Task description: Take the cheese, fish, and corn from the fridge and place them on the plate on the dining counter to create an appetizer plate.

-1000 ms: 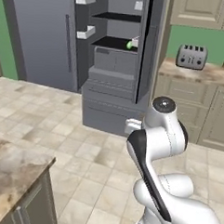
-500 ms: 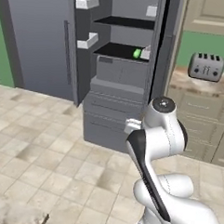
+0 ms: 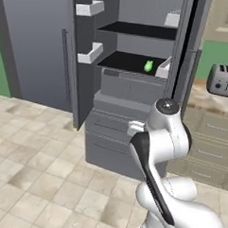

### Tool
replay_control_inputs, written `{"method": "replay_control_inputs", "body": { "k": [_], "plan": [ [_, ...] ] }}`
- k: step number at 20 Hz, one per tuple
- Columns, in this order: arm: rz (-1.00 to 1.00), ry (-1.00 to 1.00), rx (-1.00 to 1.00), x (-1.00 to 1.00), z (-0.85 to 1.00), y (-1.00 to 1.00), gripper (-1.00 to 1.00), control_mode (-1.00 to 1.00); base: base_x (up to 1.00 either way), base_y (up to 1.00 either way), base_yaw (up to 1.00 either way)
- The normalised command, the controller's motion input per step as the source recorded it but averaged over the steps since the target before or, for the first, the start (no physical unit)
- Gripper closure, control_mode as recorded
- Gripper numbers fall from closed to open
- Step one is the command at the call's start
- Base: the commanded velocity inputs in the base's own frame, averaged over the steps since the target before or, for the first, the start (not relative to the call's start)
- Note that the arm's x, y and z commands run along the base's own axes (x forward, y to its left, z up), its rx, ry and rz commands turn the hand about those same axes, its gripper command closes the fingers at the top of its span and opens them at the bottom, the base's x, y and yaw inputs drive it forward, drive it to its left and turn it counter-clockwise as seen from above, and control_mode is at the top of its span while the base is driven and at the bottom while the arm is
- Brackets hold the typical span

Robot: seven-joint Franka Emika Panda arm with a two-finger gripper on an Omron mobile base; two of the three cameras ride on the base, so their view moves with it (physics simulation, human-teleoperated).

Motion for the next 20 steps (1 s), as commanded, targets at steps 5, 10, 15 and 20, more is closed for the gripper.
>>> {"method": "replay_control_inputs", "body": {
  "k": [5, 10, 15, 20],
  "plan": [
    [0.0, 0.0, 0.0, 0.0, 0.0, 0.0, -1.0, 1.0, 1.0, 0.59, 0.08],
    [0.0, 0.0, 0.0, 0.0, 0.0, 0.0, -1.0, 1.0, 0.71, 0.63, 0.05],
    [0.0, 0.0, 0.0, 0.0, 0.0, 0.0, -1.0, 1.0, -0.12, -0.11, -0.04],
    [0.0, 0.0, 0.0, 0.0, 0.0, 0.0, -1.0, 1.0, 0.06, -0.07, -0.28]
  ]
}}
